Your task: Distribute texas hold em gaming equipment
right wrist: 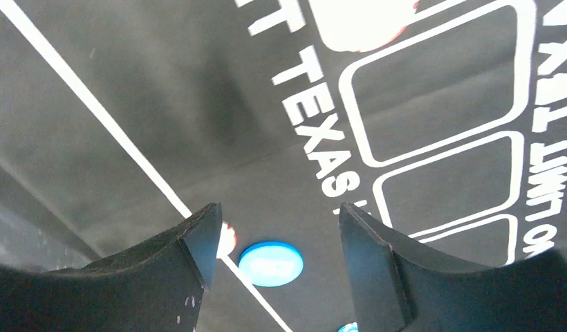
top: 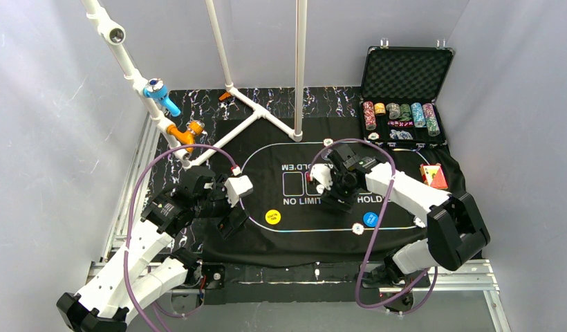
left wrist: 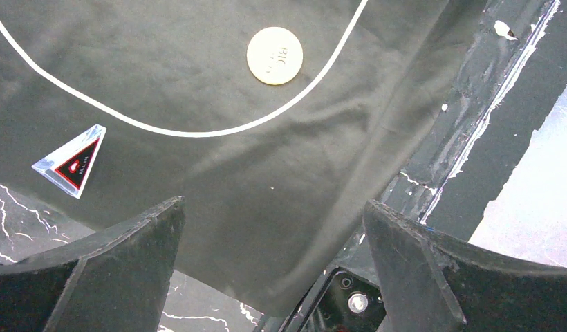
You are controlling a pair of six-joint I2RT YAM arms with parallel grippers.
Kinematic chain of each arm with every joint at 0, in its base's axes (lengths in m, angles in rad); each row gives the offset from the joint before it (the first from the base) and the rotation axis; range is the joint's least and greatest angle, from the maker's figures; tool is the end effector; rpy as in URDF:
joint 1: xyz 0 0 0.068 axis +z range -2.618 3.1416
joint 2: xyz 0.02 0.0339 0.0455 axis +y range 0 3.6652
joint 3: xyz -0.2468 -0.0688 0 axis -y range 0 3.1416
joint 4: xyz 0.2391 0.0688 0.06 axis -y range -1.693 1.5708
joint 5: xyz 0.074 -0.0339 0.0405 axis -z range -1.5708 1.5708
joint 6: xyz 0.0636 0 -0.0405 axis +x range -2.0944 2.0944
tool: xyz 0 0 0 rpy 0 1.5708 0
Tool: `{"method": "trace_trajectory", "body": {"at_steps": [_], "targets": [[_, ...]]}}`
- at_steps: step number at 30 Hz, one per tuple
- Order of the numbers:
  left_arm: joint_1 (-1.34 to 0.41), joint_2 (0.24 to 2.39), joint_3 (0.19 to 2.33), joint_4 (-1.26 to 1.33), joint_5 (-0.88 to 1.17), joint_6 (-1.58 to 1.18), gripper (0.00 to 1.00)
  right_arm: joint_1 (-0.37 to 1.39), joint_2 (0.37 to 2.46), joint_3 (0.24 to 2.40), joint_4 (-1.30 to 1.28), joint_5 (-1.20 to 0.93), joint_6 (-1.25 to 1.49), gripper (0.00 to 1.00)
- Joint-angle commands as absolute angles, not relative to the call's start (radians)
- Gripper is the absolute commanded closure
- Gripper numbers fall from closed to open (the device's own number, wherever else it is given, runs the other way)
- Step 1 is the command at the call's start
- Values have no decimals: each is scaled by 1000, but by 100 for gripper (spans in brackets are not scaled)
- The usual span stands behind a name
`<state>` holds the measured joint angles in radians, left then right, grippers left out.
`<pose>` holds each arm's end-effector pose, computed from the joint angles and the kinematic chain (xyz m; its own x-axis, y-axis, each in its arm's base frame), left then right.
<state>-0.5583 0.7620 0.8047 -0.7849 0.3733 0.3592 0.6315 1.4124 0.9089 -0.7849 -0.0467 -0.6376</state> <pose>0.1369 -0.1129 0.2640 -0.2832 0.5628 -0.7766 0.8767 0.4802 0.0283 0.2063 0.1546 0.1623 -0.2656 -0.9309 -0.2506 -0.9437 0.3042 -0.1299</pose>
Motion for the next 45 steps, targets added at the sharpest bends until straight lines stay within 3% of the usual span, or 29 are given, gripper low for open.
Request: {"method": "trace_trajectory", "body": {"at_steps": [1, 17, 45], "targets": [[-554, 759, 807, -788, 379, 361, 1, 623, 1472, 1017, -648, -4, -464, 29], [-554, 756, 808, -787, 369, 362, 1, 632, 1676, 1160, -559, -4, -368, 29], [-552, 747, 799, -785, 360, 365, 1, 653, 1828, 1198, -539, -78, -376, 37]]}}
